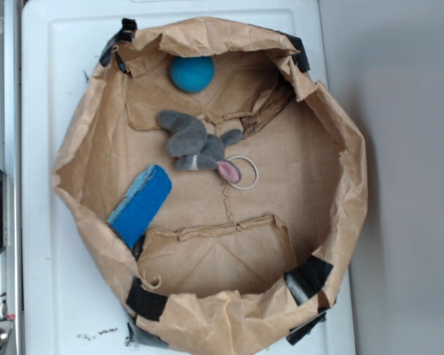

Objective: Grab the gray animal.

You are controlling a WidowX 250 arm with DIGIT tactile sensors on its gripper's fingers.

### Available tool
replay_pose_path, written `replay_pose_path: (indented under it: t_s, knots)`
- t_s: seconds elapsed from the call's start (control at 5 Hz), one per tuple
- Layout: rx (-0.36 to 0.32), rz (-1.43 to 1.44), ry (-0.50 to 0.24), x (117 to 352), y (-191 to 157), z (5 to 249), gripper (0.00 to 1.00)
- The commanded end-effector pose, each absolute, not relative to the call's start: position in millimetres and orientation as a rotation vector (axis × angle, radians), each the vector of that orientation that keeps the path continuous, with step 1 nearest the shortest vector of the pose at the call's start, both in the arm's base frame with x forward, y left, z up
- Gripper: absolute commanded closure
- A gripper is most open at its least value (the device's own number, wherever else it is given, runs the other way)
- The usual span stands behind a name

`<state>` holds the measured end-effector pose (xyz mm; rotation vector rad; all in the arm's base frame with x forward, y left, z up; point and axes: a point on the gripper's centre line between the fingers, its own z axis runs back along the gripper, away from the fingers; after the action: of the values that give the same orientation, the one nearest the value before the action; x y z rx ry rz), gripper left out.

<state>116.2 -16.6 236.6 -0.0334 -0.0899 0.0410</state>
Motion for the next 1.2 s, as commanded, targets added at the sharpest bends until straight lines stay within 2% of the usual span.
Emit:
replay_pose_path:
  t_s: [0.0, 0.2, 0.4, 0.6, 1.0]
  knots:
    - [-0.033, 0.041, -0.09, 116.2, -16.6, 236.6, 0.0]
    - [0.013, -0.12, -0.117, 156.0, -20.1, 229.7, 0.0]
    - [0.007, -0.205, -0.066, 193.4, -22.5, 216.3, 0.0]
    - [0.023, -0.232, -0.058, 228.1, -25.8, 221.2, 0.0]
    - [0.023, -0.232, -0.058, 228.1, -25.8, 221.2, 0.0]
